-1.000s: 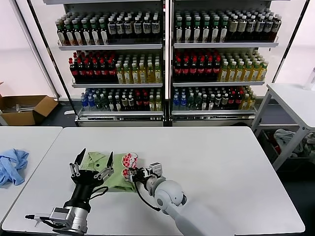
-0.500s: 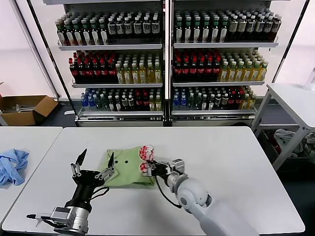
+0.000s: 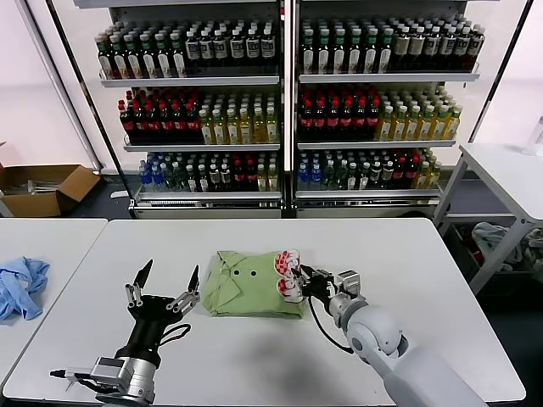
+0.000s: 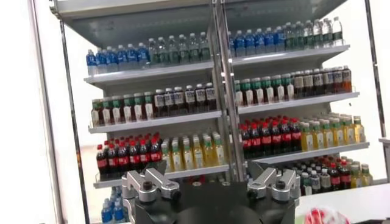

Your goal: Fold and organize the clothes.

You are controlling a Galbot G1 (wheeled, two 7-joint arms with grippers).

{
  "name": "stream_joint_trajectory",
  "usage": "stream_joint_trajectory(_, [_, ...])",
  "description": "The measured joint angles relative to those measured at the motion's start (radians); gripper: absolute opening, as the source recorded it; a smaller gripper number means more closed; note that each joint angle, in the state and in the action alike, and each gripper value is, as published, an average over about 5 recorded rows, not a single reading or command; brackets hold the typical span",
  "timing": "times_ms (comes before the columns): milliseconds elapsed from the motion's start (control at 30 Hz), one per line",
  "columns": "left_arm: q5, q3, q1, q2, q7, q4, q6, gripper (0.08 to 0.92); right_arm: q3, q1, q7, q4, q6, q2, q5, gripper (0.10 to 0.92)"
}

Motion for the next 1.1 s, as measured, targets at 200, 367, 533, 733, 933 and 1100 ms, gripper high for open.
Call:
stream_joint_trajectory(200, [-0.004,0.001,-0.001,0.000,-0.001,0.006,-0.005,0.823,0.033,0.000,-0.019,-0.012,0.014,-0.029,-0.072,0.514])
stream_joint_trajectory(367, [-0.010,-0.001,0.001,0.006,-0.001,0.009,-0.007,0.823,0.085,-0.030,-0.012,0.015,0.044,-0.059,-0.124,0.662])
stream_joint_trajectory(533, [-0.024,-0.001,0.001,0.023,0.000,0.019,-0.007,0.823,0.196,-0.131,0.038,0.104,0.089,-0.080,-0.183,0.792])
stream_joint_trajectory(733, [-0.060,0.001,0.002,0.057,0.000,0.043,-0.012,0.823,0.396,-0.371,0.112,0.254,0.180,-0.089,-0.229,0.822])
stream_joint_trajectory(933, [-0.103,-0.009,0.019,0.099,-0.009,0.081,-0.047,0.823,0.542,-0.664,0.186,0.366,0.344,-0.067,-0.311,0.823])
stream_joint_trajectory(1100, [-0.127,-0.021,0.045,0.122,-0.024,0.111,-0.104,0.823,0.595,-0.874,0.220,0.424,0.510,-0.040,-0.392,0.823])
